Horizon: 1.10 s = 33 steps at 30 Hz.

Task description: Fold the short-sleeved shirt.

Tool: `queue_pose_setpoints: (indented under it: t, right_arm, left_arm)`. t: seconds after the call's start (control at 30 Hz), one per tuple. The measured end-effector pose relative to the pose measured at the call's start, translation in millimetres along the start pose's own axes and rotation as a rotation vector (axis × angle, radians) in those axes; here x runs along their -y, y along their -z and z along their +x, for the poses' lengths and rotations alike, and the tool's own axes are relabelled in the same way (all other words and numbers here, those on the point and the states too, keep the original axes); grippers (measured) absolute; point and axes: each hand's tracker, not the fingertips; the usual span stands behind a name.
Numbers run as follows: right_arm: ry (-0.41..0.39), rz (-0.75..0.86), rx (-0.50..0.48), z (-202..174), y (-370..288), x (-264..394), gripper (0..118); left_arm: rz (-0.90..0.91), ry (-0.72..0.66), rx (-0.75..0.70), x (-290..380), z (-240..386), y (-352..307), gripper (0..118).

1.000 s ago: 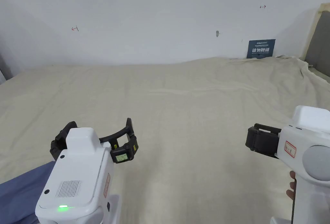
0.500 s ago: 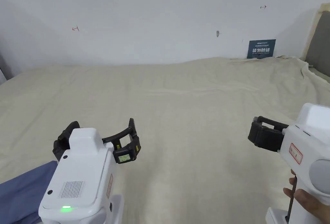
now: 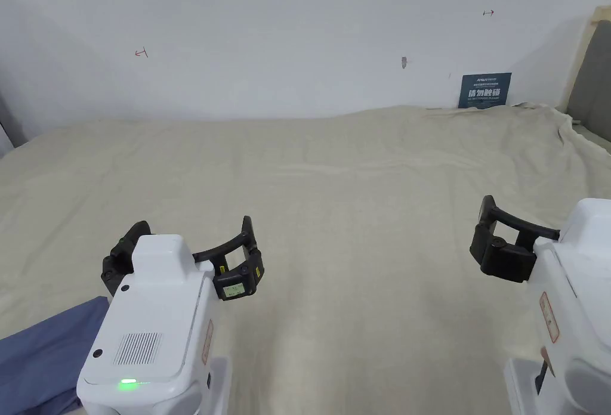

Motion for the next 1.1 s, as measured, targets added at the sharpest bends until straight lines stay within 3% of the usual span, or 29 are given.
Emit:
queue_pose_setpoints:
  t: [1.1]
  right_arm:
    - [-0.02,0.005,-0.039,-8,-7,-10,117]
  left_arm:
    - [0.01,0.003,-0.002,-1,-2,-1,118]
